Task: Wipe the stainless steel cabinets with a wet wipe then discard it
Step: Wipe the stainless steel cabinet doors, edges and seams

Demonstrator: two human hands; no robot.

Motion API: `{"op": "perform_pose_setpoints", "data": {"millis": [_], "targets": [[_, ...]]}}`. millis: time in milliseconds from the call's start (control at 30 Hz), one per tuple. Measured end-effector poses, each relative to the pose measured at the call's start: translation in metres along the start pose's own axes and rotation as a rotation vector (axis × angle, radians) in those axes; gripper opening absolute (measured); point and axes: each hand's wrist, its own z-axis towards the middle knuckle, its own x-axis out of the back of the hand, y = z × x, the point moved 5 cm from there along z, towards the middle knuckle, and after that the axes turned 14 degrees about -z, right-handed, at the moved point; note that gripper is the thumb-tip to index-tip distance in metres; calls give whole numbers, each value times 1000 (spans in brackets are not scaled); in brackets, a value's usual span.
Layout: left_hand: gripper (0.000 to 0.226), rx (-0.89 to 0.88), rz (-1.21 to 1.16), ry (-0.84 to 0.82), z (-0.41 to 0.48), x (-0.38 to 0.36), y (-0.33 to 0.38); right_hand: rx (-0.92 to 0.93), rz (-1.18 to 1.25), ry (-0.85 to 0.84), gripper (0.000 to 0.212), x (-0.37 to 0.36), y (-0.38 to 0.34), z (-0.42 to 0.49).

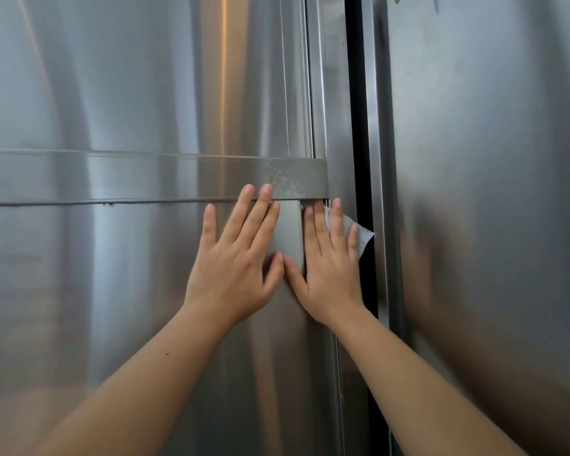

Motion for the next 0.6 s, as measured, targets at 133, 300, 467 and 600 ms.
{"op": "perform_pose_setpoints", "data": {"millis": [133,300,467,600], "targets": [[64,-1,4,-2,0,0,0,-12,26,-8,70,-2,0,0],[63,-1,8,-10,0,-1,0,28,40,-19,67,-8,-1,-36],[64,-9,11,-8,1,-1,-1,38,-14,-28,70,-4,0,-26],[64,-17,6,16,0,0,0,21,-14,13,71,1,2,7]]}}
